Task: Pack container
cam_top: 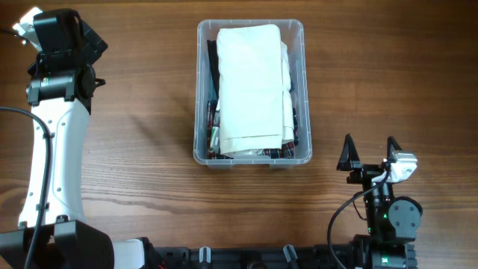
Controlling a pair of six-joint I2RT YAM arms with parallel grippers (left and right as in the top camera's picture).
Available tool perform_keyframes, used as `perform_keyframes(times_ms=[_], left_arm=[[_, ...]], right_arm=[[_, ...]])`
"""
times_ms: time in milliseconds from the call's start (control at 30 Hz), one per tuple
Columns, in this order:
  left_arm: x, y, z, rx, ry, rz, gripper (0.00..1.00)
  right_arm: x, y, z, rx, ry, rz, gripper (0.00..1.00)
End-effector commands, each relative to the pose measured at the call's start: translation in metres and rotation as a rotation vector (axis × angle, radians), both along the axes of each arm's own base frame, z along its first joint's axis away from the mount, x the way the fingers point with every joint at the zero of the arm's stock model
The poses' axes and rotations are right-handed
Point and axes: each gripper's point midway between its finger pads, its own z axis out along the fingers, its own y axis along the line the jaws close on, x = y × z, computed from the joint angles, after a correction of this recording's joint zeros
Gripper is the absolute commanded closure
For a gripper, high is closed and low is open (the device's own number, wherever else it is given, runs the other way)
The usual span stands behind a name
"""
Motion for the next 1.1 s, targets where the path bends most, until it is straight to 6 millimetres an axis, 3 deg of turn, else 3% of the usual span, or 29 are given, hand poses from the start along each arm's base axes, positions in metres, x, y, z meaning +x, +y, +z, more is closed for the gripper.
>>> perform_keyframes(times_ms=[0,800,967,1067], left_arm=[[-0.002,0.004,-0.001,0.009,0.004,0.014,0.0],[-0.002,0.003,-0.003,0.008,0.008,0.013,0.0],[-0.032,-0.004,0.009,0.013,-0.028,0.006,0.0],[-0.07,-0.01,0.006,0.016,-0.043,0.006,0.0]], right_arm=[[-0.001,0.0,0.004,-0.005,-0.017,0.007,0.0],[-0.001,0.0,0.003,-0.005,-0.016,0.007,0.0],[-0.001,0.0,0.003,-0.005,-0.016,0.007,0.0],[-0.001,0.0,0.003,-0.005,-0.016,0.007,0.0]])
